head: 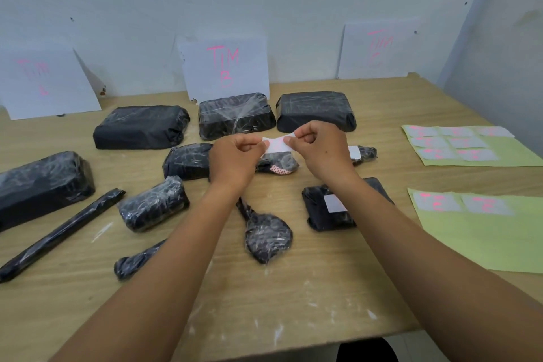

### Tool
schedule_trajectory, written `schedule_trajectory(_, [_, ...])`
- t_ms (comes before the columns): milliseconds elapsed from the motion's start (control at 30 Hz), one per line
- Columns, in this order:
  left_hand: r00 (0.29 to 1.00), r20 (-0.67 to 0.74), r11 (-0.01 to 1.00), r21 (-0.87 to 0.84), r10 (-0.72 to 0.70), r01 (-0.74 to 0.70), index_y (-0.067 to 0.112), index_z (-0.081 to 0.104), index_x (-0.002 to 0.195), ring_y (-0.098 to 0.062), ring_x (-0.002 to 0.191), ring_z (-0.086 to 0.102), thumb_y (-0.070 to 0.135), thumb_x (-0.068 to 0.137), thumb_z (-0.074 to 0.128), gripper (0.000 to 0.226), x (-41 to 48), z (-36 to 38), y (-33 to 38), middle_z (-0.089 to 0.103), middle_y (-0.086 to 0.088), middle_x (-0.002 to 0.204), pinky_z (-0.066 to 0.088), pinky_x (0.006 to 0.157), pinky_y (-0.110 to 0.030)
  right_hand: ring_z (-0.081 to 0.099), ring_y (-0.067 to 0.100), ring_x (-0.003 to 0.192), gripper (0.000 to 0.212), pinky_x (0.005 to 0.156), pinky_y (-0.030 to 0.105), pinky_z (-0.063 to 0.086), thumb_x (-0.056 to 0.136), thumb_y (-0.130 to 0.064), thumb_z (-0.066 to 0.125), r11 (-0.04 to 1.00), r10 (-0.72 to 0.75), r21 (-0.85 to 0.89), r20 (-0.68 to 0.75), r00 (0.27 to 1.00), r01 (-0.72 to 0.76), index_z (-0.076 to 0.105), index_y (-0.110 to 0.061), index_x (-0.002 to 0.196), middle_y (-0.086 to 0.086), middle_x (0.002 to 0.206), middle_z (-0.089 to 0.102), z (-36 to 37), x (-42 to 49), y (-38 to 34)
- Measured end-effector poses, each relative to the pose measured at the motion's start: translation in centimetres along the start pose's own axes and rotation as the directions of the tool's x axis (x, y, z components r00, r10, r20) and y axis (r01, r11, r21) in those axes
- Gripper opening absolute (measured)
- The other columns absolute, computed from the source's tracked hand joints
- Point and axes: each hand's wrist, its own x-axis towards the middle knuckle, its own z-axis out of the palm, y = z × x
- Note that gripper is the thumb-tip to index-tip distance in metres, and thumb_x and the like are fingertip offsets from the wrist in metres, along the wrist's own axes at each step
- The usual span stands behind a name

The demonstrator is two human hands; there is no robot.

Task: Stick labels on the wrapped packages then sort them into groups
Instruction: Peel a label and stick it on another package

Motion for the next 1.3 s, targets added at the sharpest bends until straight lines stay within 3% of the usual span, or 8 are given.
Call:
schedule_trajectory(100, [1.000, 0.009, 0.989, 0.147, 0.011, -0.012, 0.030, 0.072, 0.082, -0.004, 0.076, 0.064, 0.036, 0.080, 0.072, 0.007, 0.6, 0.3, -0.8, 0.068, 0.014, 0.076, 0.055, 0.080, -0.034, 0.060, 0.010, 0.076, 0.016, 0.085, 0.038, 0.050, 0.083, -0.039, 0.070, 0.989, -0.002, -0.149, 0.028, 1.000, 0.007, 0.061, -0.026, 0.083, -0.013, 0.071, 0.059, 0.8, 0.5, 0.6])
schedule_trajectory(233, [0.999, -0.016, 0.949, 0.314, 0.036, -0.029, 0.034, 0.069, 0.079, -0.004, 0.081, 0.062, 0.043, 0.082, 0.068, 0.010, 0.6, 0.7, -1.3, 0.063, 0.020, 0.072, 0.043, 0.096, -0.041, 0.060, 0.011, 0.083, 0.016, 0.089, 0.032, 0.032, 0.086, -0.044, 0.064, 0.948, -0.035, -0.314, 0.037, 0.999, 0.045, 0.057, -0.030, 0.085, -0.011, 0.074, 0.064, 1.5, 0.7, 1.2])
schedule_trajectory(400, [0.997, -0.030, 0.911, 0.408, 0.076, -0.057, 0.032, 0.069, 0.086, -0.005, 0.084, 0.058, 0.043, 0.084, 0.065, 0.012, 0.2, 1.0, -1.6, 0.062, 0.017, 0.076, 0.025, 0.084, -0.028, 0.060, 0.012, 0.085, 0.017, 0.087, 0.034, 0.029, 0.087, -0.046, 0.062, 0.916, -0.061, -0.395, 0.030, 0.998, 0.068, 0.059, -0.030, 0.090, -0.008, 0.080, 0.068, 1.8, 0.8, 1.6])
schedule_trajectory(933, [0.994, -0.036, 0.890, 0.449, 0.099, -0.072, 0.033, 0.066, 0.088, -0.002, 0.078, 0.055, 0.044, 0.085, 0.062, 0.012, 0.6, 1.4, -2.6, 0.061, 0.018, 0.075, 0.025, 0.083, -0.027, 0.059, 0.013, 0.090, 0.017, 0.086, 0.034, 0.029, 0.088, -0.045, 0.060, 0.883, -0.099, -0.458, 0.043, 0.994, 0.108, 0.061, -0.028, 0.092, -0.010, 0.082, 0.067, 2.6, 1.0, 2.0])
schedule_trajectory(1133, [0.995, -0.027, 0.885, 0.460, 0.098, -0.075, 0.033, 0.062, 0.093, -0.003, 0.079, 0.055, 0.043, 0.085, 0.063, 0.013, 0.7, 1.5, -2.7, 0.061, 0.017, 0.073, 0.026, 0.084, -0.029, 0.057, 0.019, 0.095, 0.027, 0.084, 0.036, 0.027, 0.090, -0.050, 0.054, 0.799, -0.128, -0.588, 0.036, 0.991, 0.125, 0.053, -0.025, 0.101, -0.004, 0.088, 0.067, 2.6, 1.1, 1.9])
schedule_trajectory(1300, [0.993, -0.036, 0.880, 0.467, 0.114, -0.084, 0.033, 0.060, 0.097, -0.006, 0.080, 0.058, 0.038, 0.086, 0.059, 0.012, 0.6, 1.7, -3.0, 0.060, 0.015, 0.072, 0.028, 0.084, -0.030, 0.057, 0.024, 0.090, 0.025, 0.083, 0.037, 0.027, 0.098, -0.038, 0.039, 0.736, -0.112, -0.667, 0.047, 0.993, 0.115, 0.051, -0.018, 0.106, 0.001, 0.090, 0.065, 3.2, 0.7, 1.8])
